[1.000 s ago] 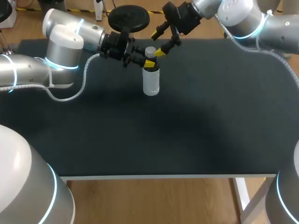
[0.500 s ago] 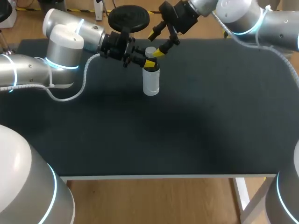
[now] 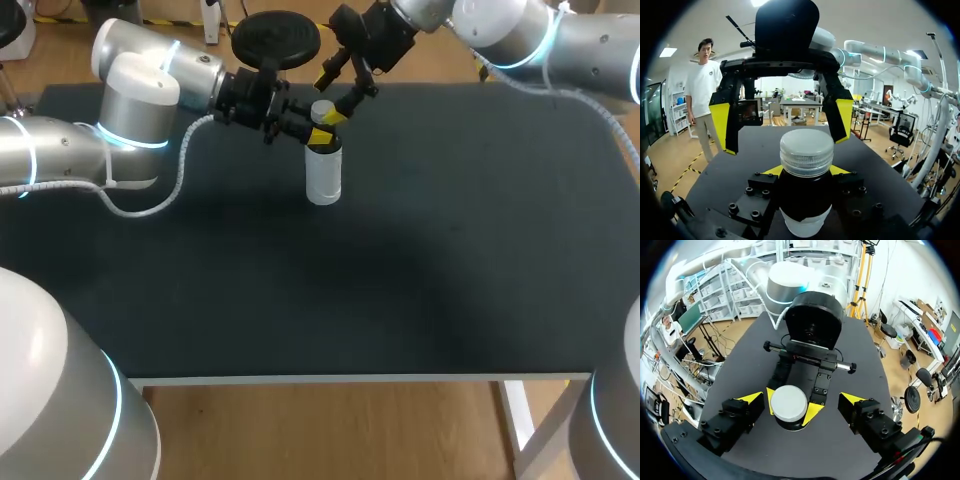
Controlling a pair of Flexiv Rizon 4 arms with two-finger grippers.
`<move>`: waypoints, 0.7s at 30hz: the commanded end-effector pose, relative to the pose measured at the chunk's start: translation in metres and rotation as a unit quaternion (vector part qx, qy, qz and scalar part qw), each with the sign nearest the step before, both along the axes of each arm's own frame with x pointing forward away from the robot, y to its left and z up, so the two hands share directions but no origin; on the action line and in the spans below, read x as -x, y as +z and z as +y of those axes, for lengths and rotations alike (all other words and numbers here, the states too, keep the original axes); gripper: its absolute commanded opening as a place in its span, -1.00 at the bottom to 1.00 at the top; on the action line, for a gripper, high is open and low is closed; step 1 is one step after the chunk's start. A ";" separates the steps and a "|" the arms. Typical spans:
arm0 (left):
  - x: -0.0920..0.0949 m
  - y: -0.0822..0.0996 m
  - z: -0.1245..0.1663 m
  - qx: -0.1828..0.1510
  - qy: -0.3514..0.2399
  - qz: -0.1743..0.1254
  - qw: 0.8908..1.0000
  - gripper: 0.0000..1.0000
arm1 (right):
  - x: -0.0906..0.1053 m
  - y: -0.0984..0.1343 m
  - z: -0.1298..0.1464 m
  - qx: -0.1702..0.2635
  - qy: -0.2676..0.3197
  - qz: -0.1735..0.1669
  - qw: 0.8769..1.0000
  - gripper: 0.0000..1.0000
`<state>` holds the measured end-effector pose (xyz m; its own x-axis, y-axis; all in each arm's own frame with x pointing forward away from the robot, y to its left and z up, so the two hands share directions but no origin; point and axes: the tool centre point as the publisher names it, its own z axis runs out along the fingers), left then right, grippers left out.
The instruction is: Unscrew the bottle cap
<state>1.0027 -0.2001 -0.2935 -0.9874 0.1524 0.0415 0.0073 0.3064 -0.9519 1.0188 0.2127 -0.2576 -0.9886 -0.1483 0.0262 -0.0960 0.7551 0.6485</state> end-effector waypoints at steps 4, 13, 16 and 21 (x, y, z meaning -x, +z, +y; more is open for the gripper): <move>-0.002 -0.001 0.000 0.001 -0.002 0.001 1.000 -1.00 | -0.003 -0.002 -0.001 0.004 0.004 0.008 1.000 -0.18; -0.002 -0.001 0.000 0.001 -0.002 0.001 1.000 -1.00 | -0.005 -0.004 -0.006 0.007 0.017 0.010 1.000 -1.00; -0.002 -0.001 0.000 0.001 -0.002 0.001 1.000 -1.00 | -0.004 -0.002 -0.007 0.000 0.027 0.011 1.000 -1.00; -0.002 -0.001 0.000 0.001 -0.002 0.001 1.000 -1.00 | -0.003 0.001 -0.011 -0.012 0.050 0.012 0.999 -1.00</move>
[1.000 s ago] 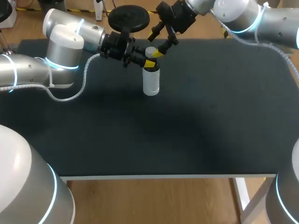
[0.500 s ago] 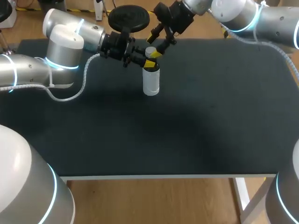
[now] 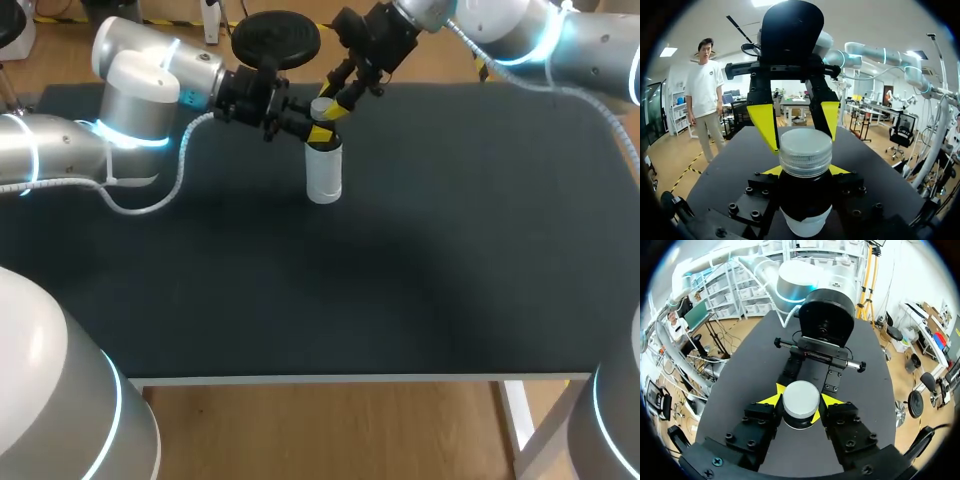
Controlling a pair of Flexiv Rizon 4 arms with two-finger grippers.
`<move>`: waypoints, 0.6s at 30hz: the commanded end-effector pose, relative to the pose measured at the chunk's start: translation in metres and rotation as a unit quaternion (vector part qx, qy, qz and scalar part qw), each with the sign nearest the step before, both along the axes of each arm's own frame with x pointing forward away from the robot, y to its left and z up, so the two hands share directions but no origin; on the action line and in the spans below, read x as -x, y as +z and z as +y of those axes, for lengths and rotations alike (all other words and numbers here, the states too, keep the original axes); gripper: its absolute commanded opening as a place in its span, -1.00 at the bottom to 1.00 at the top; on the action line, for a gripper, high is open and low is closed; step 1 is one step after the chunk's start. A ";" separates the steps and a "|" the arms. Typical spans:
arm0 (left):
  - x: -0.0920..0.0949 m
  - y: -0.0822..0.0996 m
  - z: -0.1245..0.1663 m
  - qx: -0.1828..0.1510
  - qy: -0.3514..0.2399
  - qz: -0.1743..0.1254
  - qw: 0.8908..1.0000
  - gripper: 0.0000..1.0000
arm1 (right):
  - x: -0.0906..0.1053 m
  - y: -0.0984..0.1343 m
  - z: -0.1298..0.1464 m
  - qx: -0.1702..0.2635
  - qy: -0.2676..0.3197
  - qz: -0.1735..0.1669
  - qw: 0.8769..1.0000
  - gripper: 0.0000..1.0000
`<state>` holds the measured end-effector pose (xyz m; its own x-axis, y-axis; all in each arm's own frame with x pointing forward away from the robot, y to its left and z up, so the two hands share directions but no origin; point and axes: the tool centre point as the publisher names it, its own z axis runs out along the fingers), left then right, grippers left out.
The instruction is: Unscrew the bottle cap
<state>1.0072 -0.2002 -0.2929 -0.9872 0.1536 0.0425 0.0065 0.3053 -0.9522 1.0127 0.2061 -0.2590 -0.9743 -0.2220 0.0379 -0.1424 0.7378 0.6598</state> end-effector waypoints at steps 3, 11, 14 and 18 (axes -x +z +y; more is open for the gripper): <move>0.003 -0.002 0.000 0.000 -0.001 0.000 1.000 -1.00 | -0.007 0.004 -0.006 -0.010 0.035 0.006 0.999 -1.00; 0.003 -0.002 0.000 0.000 -0.001 0.000 1.000 -1.00 | 0.001 0.008 -0.007 -0.004 0.088 0.004 0.996 -1.00; 0.003 -0.002 0.000 0.000 -0.001 0.000 1.000 -1.00 | 0.004 0.008 -0.006 -0.001 0.112 -0.001 0.994 -1.00; 0.003 -0.002 0.000 0.000 -0.001 0.000 1.000 -1.00 | 0.008 0.008 -0.006 0.000 0.135 -0.005 0.991 -1.00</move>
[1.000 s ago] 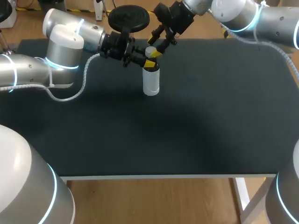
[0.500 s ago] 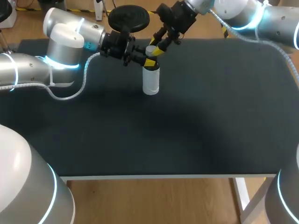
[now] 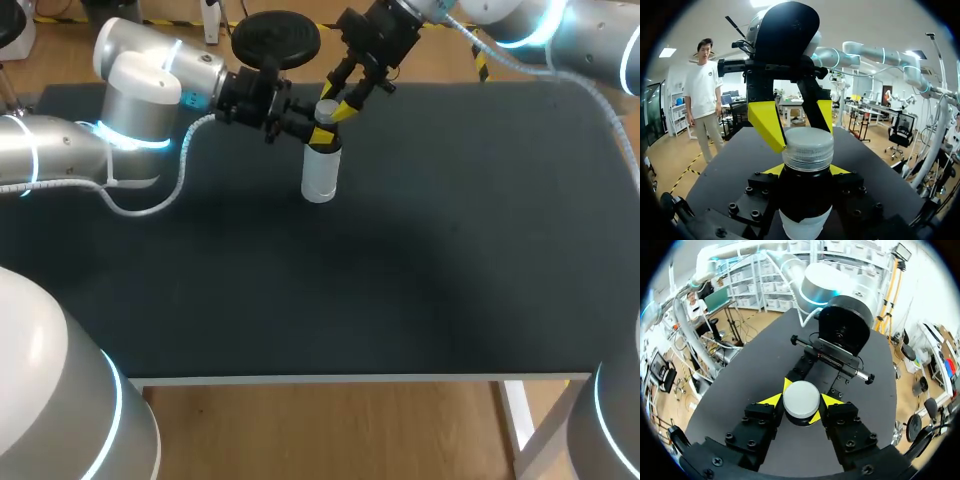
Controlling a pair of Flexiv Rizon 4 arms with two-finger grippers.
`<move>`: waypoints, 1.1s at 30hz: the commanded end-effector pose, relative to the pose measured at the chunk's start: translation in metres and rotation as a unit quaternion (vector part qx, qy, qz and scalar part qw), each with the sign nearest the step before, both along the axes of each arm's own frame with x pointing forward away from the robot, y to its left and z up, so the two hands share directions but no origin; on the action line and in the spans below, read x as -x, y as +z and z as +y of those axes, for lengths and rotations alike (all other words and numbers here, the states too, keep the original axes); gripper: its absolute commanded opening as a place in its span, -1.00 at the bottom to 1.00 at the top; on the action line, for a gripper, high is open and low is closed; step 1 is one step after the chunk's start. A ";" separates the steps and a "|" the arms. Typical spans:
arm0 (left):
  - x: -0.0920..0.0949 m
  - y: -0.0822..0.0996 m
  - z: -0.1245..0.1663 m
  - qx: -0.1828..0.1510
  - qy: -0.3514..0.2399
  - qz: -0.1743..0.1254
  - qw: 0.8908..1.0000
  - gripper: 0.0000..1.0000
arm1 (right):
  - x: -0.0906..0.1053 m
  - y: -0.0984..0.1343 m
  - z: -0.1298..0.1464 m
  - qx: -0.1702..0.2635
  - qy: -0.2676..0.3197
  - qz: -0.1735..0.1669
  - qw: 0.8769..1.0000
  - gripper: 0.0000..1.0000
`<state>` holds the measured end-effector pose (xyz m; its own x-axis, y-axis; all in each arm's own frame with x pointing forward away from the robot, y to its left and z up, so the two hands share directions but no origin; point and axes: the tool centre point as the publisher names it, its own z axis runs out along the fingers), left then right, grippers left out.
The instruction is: Unscrew the bottle cap
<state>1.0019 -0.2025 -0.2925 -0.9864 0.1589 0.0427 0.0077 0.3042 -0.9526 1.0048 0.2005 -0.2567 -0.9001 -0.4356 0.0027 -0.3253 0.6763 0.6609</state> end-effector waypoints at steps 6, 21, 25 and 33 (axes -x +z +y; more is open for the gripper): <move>-0.003 -0.002 0.002 0.000 0.002 0.000 1.000 -1.00 | 0.001 0.004 0.000 0.022 0.028 0.008 0.999 1.00; -0.003 -0.002 0.002 0.000 0.002 0.000 1.000 -1.00 | -0.007 0.009 0.004 0.114 -0.058 -0.043 0.991 1.00; -0.003 -0.002 0.002 0.000 0.002 0.000 1.000 -1.00 | -0.007 0.005 0.005 0.126 -0.066 -0.039 0.989 1.00; -0.003 -0.002 0.002 0.000 0.002 0.000 1.000 -1.00 | -0.006 0.001 0.004 0.153 -0.072 -0.031 0.985 1.00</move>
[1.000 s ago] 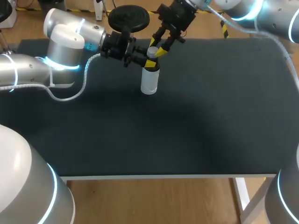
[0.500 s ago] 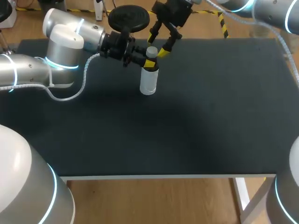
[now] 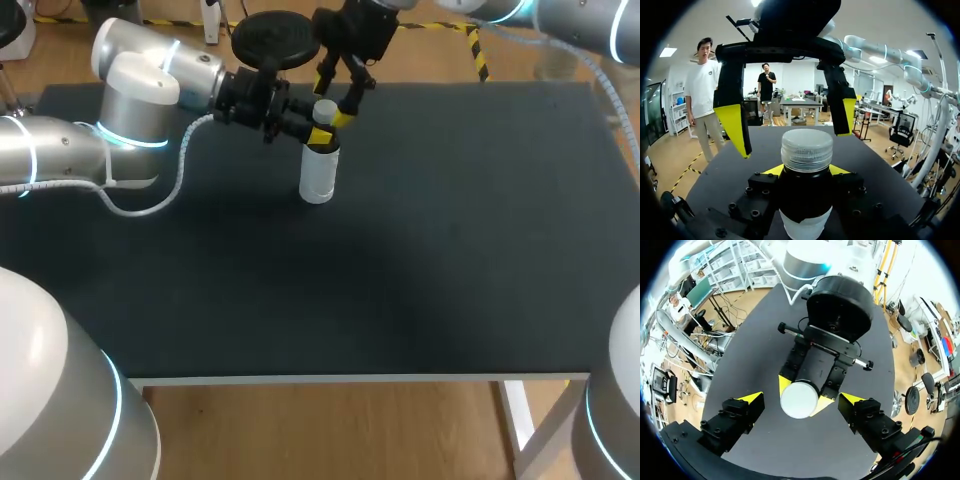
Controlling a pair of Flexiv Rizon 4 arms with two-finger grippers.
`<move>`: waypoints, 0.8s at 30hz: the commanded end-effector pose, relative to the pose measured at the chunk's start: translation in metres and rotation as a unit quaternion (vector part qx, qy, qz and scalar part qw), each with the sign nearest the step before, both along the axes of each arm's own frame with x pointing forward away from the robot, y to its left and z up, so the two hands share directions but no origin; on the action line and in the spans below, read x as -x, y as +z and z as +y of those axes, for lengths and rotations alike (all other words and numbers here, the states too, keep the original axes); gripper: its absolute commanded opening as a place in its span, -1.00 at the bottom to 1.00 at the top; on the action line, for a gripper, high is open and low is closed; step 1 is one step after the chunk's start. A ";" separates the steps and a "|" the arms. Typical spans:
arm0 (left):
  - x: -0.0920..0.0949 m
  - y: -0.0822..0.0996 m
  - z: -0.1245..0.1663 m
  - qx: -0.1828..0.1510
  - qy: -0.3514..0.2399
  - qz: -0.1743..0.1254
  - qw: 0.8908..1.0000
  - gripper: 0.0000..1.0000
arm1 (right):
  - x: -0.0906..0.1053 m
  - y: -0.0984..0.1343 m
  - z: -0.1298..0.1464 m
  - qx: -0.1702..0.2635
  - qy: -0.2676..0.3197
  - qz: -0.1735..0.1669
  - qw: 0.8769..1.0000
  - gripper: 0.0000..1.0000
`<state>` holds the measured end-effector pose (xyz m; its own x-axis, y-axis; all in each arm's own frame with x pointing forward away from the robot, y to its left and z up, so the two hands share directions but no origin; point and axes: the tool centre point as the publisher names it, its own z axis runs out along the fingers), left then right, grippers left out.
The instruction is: Unscrew the bottle cap
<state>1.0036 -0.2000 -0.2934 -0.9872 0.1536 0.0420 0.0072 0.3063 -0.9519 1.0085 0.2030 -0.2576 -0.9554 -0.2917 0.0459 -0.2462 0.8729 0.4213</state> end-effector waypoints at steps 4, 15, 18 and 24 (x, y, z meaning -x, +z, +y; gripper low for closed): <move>-0.001 -0.001 0.000 0.001 -0.001 0.000 1.000 -1.00 | -0.003 0.002 0.003 0.015 -0.006 0.003 1.000 1.00; -0.001 -0.001 0.000 0.001 -0.001 0.000 1.000 -1.00 | -0.004 0.001 0.005 0.016 -0.013 0.000 1.000 0.42; -0.001 -0.001 0.000 0.001 -0.001 0.000 1.000 -1.00 | -0.004 0.000 0.005 0.018 -0.012 0.000 1.000 -0.24; -0.001 -0.001 0.000 0.001 -0.001 0.000 1.000 -1.00 | -0.004 0.000 0.005 0.018 -0.011 -0.001 1.000 -1.00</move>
